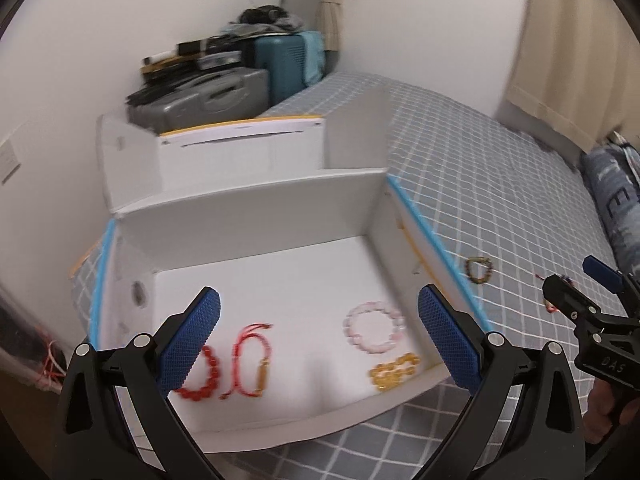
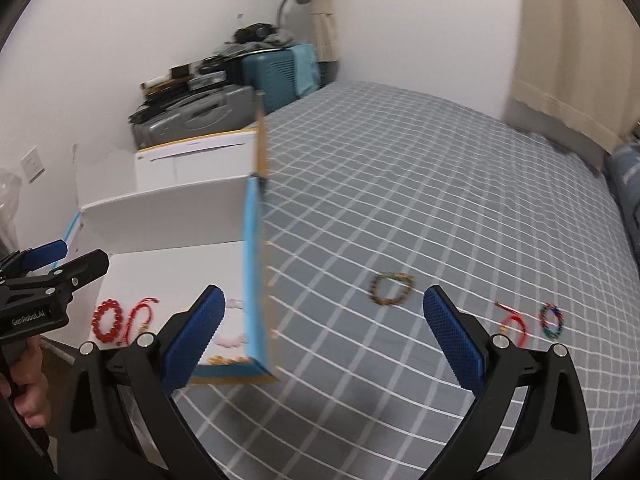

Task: Organize jewelry
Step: 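Move both tools away from the box back over the bed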

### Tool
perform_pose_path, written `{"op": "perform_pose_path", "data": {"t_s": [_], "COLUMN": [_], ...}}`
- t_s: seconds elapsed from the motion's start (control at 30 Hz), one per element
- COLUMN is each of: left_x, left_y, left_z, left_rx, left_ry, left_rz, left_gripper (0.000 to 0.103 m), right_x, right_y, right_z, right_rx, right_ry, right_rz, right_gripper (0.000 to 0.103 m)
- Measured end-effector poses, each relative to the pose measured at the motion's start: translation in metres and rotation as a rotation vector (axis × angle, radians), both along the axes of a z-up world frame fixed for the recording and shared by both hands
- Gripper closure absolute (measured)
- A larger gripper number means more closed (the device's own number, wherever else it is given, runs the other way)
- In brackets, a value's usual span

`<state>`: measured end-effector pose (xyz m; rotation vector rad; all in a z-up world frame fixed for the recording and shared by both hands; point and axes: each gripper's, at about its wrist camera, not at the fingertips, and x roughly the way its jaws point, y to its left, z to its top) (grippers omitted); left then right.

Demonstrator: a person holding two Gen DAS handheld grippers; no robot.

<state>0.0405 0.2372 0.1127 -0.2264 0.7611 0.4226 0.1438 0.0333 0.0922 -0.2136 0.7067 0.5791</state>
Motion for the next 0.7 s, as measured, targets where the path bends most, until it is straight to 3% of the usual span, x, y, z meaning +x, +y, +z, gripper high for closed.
{"op": "perform_pose_path", "data": {"t_s": [0.5, 0.7], "left_x": [0.078, 0.114], "left_y": [-0.098, -0.138], "left_z": [-0.002, -0.019], "left_rx": [0.009, -0.002], "left_ry": [-0.010, 0.007], "left_rz": [-0.230, -0.305], "left_gripper": [0.006, 0.006], "right_x": [0.009, 0.004], "right_y": [-0.134, -0.179], "right_z": [-0.007, -0.022], "right_rx": [0.004, 0.017], "right_ry": [0.005, 0.023], "right_rz": [-0.251, -0.331], "right_gripper": [0.007, 0.008]}}
